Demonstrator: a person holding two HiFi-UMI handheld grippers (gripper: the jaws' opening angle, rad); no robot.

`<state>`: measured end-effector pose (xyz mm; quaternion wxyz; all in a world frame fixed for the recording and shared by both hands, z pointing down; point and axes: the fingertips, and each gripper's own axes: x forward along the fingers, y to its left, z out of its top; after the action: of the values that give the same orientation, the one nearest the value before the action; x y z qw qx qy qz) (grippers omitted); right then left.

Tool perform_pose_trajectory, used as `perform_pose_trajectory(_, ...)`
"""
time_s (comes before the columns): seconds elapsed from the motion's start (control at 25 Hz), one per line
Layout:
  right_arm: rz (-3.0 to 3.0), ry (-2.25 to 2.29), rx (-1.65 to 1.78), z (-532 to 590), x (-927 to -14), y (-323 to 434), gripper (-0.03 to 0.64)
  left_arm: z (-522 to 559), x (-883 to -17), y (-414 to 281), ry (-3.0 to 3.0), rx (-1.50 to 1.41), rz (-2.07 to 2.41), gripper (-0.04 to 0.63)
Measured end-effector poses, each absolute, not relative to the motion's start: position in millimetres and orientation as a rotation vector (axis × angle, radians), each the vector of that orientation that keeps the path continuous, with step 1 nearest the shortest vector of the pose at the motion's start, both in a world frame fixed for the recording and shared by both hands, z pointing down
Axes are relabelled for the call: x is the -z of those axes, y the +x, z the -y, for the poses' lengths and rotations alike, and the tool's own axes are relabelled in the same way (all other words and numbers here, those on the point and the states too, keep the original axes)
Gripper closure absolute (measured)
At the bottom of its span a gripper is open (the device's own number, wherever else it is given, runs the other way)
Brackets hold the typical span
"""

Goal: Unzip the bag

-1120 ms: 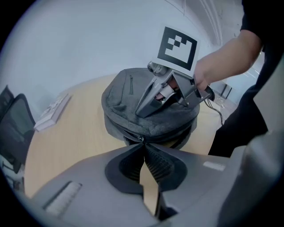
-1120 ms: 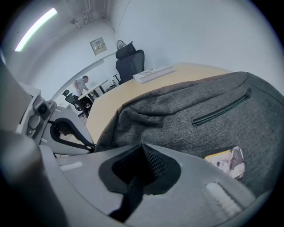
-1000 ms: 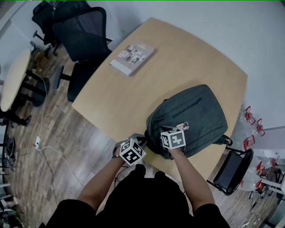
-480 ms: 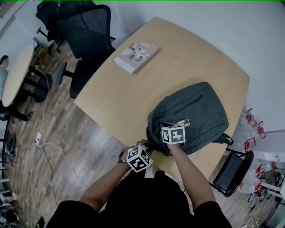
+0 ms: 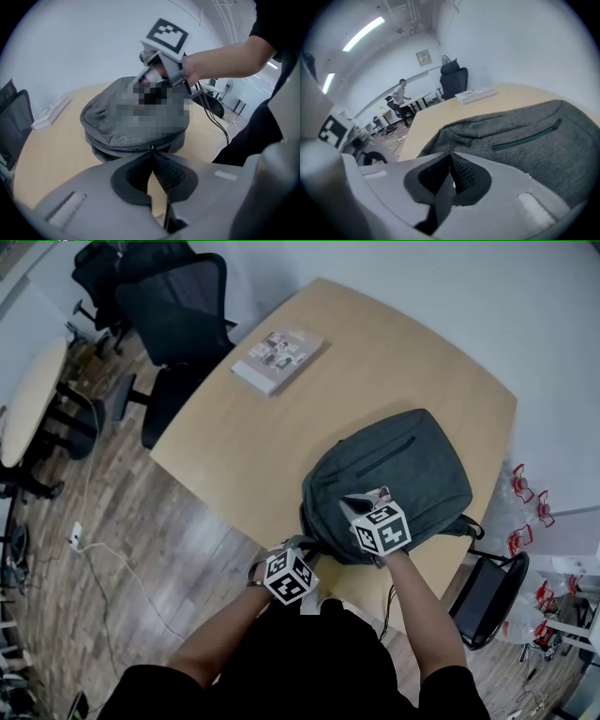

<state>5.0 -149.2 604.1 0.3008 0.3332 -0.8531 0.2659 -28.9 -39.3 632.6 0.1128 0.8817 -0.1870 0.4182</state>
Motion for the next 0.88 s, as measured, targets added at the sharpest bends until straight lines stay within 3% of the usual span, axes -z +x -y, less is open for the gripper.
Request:
perform_pose_trajectory(0.12, 2.34, 0.646, -0.49, 110, -586, 21, 0.54, 41, -632, -30, 2.576, -1.199, 0.565, 0.569)
perform_pose_trajectory(0.2, 2.305, 0.483, -0.359, 75, -589, 36, 0.41, 41, -632, -29, 2.572, -1.194, 0.571, 0.569)
perform_pose_trajectory(0.36, 2.171, 0.262, -0.074, 17, -612, 60, 0.359, 41, -633, -27, 2.575, -1.218, 0.582, 0.569)
perform_pose_trajectory(0.6, 1.937, 0.167, 0.3, -6, -639, 90, 0.359, 43, -632, -31, 2.569, -1.229, 0.59, 0.569)
perform_pose_trajectory(0.72, 1.843, 0.191, 0.413, -6, -653, 96, 0.506, 44, -631, -33, 2.561, -1.229, 0.608, 0.569)
perform_pose_trajectory(0.88, 1.909, 0.337, 0.306, -1, -654, 80, 0.518, 45, -629, -37, 2.547, -1.242, 0.651, 0.569)
